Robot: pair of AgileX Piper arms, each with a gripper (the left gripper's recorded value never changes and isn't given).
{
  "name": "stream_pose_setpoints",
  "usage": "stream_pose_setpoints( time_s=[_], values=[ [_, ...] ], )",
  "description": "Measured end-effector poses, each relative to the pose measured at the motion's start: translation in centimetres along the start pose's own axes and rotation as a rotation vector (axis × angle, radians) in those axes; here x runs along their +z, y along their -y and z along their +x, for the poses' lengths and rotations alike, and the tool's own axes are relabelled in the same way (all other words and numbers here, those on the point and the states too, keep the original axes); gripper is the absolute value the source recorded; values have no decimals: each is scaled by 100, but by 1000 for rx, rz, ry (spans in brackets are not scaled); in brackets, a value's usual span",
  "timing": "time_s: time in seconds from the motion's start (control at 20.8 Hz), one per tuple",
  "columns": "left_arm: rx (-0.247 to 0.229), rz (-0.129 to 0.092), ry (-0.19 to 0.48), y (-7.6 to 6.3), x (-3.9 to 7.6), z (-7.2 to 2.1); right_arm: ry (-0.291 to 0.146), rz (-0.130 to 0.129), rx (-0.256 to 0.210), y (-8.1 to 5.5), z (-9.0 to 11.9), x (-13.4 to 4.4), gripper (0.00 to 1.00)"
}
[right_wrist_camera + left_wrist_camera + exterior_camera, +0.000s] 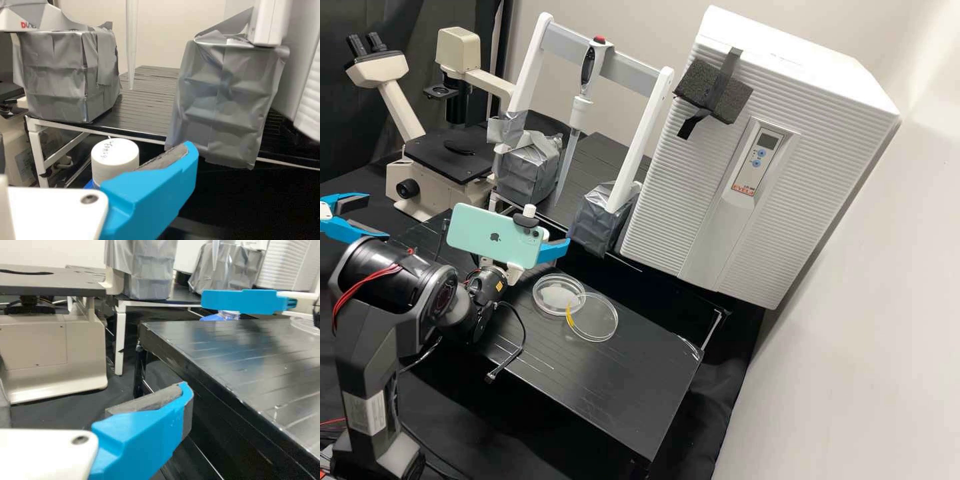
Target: Open the bottle
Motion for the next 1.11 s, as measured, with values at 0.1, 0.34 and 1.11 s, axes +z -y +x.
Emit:
stream_pose_setpoints(
  time_s=[0.1, 0.34, 1.11],
  values=[
    [0, 0, 0, 0, 0, 0, 1, -2, 3, -7, 10, 3, 0],
    [0, 0, 0, 0, 0, 0, 16, -1, 8, -20, 18, 43, 0],
    [11, 8, 4, -34, -7, 25, 9, -2, 16, -66, 92, 6, 0]
  ],
)
